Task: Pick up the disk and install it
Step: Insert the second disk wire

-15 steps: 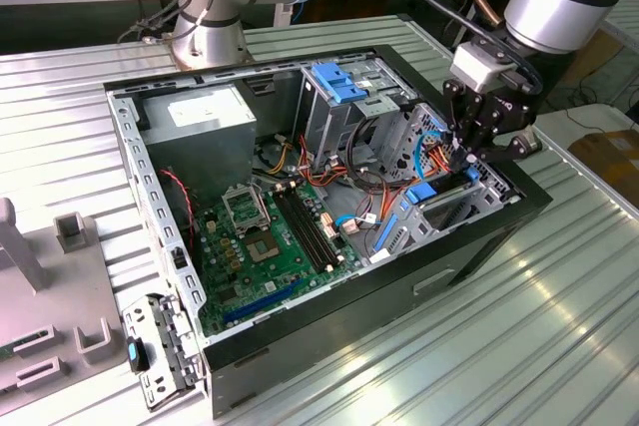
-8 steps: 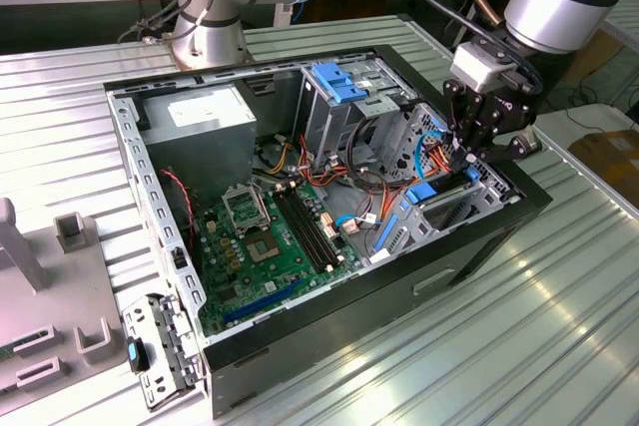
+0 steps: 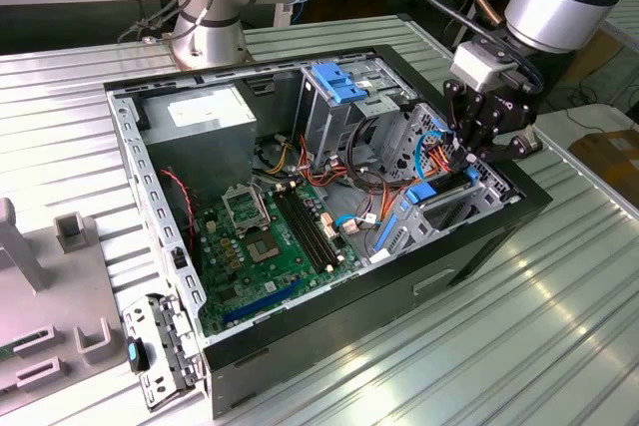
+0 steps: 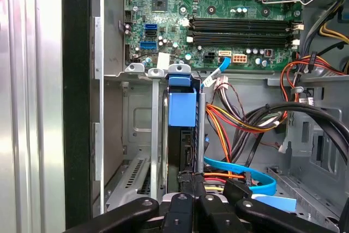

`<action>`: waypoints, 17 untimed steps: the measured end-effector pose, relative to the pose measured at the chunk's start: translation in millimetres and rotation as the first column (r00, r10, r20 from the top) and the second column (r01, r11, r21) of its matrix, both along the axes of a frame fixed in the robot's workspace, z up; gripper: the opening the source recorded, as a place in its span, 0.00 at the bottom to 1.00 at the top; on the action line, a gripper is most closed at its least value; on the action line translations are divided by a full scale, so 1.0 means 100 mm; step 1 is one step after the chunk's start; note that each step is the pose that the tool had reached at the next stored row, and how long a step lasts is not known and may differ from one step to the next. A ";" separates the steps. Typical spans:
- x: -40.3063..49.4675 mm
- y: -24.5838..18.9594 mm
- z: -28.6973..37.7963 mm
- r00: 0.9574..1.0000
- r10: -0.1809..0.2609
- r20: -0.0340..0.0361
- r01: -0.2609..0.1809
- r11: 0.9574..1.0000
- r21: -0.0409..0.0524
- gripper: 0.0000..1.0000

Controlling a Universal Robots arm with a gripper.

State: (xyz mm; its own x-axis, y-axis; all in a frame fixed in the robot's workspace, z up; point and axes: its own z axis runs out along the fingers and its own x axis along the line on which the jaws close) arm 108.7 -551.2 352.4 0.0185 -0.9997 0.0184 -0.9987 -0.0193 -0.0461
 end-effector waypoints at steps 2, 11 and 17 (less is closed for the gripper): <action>-0.001 0.002 0.057 1.000 0.000 -0.002 0.000 1.000 0.001 0.11; 0.018 0.085 0.449 0.999 0.000 -0.053 0.000 1.000 0.000 0.11; 0.038 0.327 0.448 0.998 -0.002 -0.064 0.000 1.000 -0.024 0.11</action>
State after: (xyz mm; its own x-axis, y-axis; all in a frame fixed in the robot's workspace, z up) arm 112.5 -518.5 397.2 0.0196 -0.9989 0.0414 -0.9997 -0.0189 0.0180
